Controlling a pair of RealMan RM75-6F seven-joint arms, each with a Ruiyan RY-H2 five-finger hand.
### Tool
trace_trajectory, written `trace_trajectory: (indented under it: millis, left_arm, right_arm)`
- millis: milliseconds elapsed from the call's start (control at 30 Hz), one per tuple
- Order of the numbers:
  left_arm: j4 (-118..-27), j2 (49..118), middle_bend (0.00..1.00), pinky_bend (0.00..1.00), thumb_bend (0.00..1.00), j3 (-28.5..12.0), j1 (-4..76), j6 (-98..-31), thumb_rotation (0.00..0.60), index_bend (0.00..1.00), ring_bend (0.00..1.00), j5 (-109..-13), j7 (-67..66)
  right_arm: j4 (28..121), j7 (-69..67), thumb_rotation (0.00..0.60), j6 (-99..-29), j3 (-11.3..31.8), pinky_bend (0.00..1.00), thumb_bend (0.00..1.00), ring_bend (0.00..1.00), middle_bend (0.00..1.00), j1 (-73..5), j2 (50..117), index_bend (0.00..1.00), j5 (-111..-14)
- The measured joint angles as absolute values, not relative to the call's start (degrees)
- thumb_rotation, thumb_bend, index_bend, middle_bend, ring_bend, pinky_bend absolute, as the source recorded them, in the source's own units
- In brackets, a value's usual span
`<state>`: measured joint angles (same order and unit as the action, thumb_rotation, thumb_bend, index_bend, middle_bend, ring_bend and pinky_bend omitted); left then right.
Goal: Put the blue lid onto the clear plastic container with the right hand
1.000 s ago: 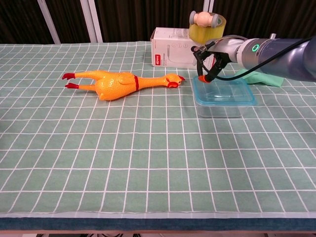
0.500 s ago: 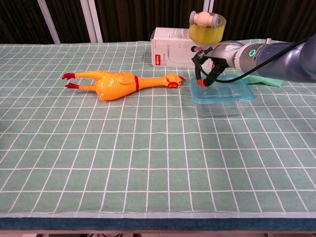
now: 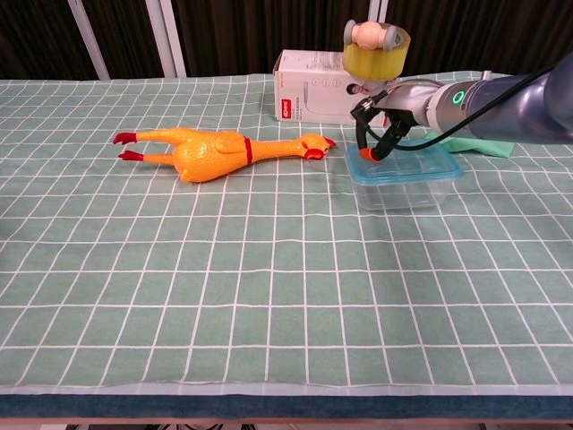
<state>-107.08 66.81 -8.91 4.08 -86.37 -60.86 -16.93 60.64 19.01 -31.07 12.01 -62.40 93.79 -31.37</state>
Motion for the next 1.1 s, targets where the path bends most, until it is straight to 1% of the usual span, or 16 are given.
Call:
trace_trajectory:
  millis: [200,267,300,367,400,433,467,533,600,733,833,867,933,1000,1067,1100]
  left_arm:
    - [-107.04,66.81,0.00,0.00,0.77,-8.93,4.12,-86.35,0.600,0.10,0.00,-60.78,-16.98]
    - [-107.03,66.82,0.00,0.00,0.77,-8.96,4.12,-86.40,0.600,0.10,0.00,-60.77,-16.95]
    - [-107.00,66.81,0.00,0.00,0.77,-8.97,4.12,-86.42,0.600,0.10,0.00,-60.77,-16.95]
    - [-106.97,66.82,0.00,0.00,0.77,-8.95,4.11,-86.49,0.600,0.10,0.00,-60.88,-16.96]
    - [-106.91,66.85,0.00,0.00,0.77,-8.94,4.11,-86.59,0.600,0.10,0.00,-61.00,-17.01]
    - [-106.84,66.87,0.00,0.00,0.77,-8.93,4.11,-86.65,0.600,0.10,0.00,-61.08,-17.06]
    - [-106.79,66.91,0.00,0.00,0.77,-8.90,4.10,-86.73,0.600,0.10,0.00,-61.17,-17.09]
    - [-106.75,66.99,0.00,0.00,0.77,-8.86,4.08,-86.90,0.600,0.10,0.00,-61.45,-17.10]
    - [-106.64,67.10,0.00,0.00,0.77,-8.76,4.06,-87.18,0.600,0.10,0.00,-61.87,-17.26]
    - [-106.51,67.38,0.00,0.00,0.77,-8.48,3.94,-87.81,0.600,0.10,0.00,-62.94,-17.47]
    - [-106.44,67.64,0.00,0.00,0.77,-8.22,3.81,-88.53,0.600,0.10,0.00,-64.19,-17.62]
    - [-106.43,67.71,0.00,0.00,0.77,-8.13,3.77,-88.76,0.600,0.10,0.00,-64.62,-17.64]
    - [-106.46,67.87,0.00,0.00,0.77,-7.86,3.65,-89.29,0.600,0.10,0.00,-65.73,-17.71]
    - [-106.61,68.03,0.00,0.00,0.77,-7.51,3.50,-89.86,0.600,0.10,0.00,-67.03,-17.79]
    - [-106.79,68.17,0.00,0.00,0.77,-7.12,3.35,-90.40,0.600,0.10,0.00,-68.31,-17.96]
    - [-106.96,68.26,0.00,0.00,0.77,-6.82,3.23,-90.76,0.600,0.10,0.00,-69.19,-18.11]
  right_arm:
    - [60.11,18.55,0.600,-30.80,11.48,0.00,0.54,0.00,0.00,-62.84,93.88,0.59,-31.14]
    - [60.43,18.15,0.600,-31.17,11.72,0.00,0.54,0.00,0.00,-62.83,93.70,0.54,-31.38]
    - [60.66,17.97,0.600,-31.56,11.88,0.00,0.54,0.00,0.00,-62.78,93.58,0.51,-31.59]
    - [61.41,17.63,0.600,-33.17,12.30,0.00,0.54,0.00,0.00,-62.55,93.22,0.31,-32.38]
    - [61.90,17.51,0.600,-34.21,12.48,0.00,0.52,0.00,0.00,-62.37,92.99,0.24,-32.88]
    - [62.84,17.35,0.600,-35.88,12.72,0.00,0.50,0.00,0.00,-62.05,92.55,0.14,-33.64]
    - [63.81,17.22,0.600,-37.30,12.91,0.00,0.47,0.00,0.00,-61.72,92.10,0.07,-34.23]
    - [67.01,16.92,0.600,-40.66,13.32,0.00,0.43,0.00,0.00,-60.69,90.61,0.01,-35.61]
    - [70.63,16.59,0.600,-43.63,13.66,0.00,0.40,0.00,0.00,-59.50,88.82,0.00,-36.86]
    - [81.22,15.61,0.600,-51.63,14.05,0.00,0.36,0.00,0.00,-55.22,83.07,0.00,-40.34]
    - [89.27,14.97,0.600,-58.16,13.50,0.01,0.36,0.00,0.00,-50.67,77.91,0.00,-43.75]
    - [91.55,14.80,0.600,-60.24,13.14,0.03,0.36,0.00,0.00,-49.05,76.33,0.00,-44.95]
    - [96.44,14.24,0.600,-65.00,11.88,0.07,0.35,0.00,0.00,-44.93,72.92,0.00,-47.86]
    - [99.52,13.45,0.600,-69.02,10.26,0.05,0.35,0.00,0.00,-41.30,70.67,0.00,-51.08]
    - [101.55,12.38,0.600,-73.66,7.83,0.00,0.35,0.00,0.00,-37.42,68.83,0.00,-55.69]
    - [102.07,11.86,0.600,-75.60,6.65,0.00,0.35,0.00,0.00,-35.68,68.24,0.00,-57.87]
